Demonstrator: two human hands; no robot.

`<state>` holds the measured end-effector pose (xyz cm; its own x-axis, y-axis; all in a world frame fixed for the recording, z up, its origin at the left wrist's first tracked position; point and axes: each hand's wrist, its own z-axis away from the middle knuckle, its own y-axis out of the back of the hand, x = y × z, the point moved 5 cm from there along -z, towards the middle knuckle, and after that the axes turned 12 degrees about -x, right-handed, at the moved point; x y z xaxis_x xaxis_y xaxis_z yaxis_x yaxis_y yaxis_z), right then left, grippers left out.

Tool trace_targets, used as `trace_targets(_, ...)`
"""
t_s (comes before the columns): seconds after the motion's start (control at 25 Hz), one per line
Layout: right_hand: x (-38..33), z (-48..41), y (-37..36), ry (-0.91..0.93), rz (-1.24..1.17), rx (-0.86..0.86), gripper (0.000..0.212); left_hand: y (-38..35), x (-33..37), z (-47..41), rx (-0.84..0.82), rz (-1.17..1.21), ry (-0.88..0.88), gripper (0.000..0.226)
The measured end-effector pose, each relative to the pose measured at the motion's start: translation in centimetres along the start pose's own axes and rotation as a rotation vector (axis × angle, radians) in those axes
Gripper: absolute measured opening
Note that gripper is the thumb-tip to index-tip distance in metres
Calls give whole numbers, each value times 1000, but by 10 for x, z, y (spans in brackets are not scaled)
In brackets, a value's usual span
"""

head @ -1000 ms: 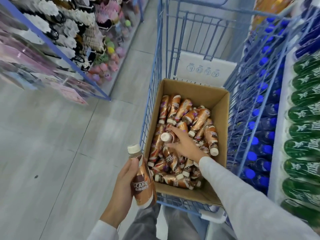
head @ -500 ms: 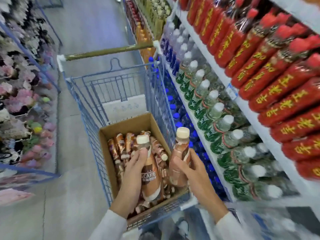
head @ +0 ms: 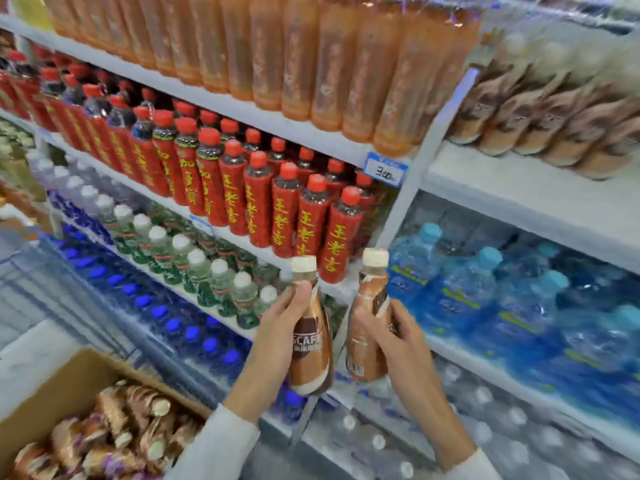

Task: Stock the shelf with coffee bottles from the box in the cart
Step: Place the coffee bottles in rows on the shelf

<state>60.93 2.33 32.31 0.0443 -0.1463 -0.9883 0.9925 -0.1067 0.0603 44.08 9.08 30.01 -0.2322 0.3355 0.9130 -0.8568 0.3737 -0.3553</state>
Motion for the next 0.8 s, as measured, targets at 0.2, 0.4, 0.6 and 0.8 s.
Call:
trace_targets(0.2,-18,50,127,42,-25,167,32,-143,-9,-28,-146,-7,-57,43)
trace_targets(0.4,-52,88,240,133,10,259,44,-270,-4,-50,-244,-30,-112,46)
trace_targets(0.6,-108,93,329,303,-13,360,41,-381,51,-84,-366,-145,-304,41)
trace_targets(0.8,-152,67,382,412,89,467,38,-457,102,-123,-467,-290,-489,27)
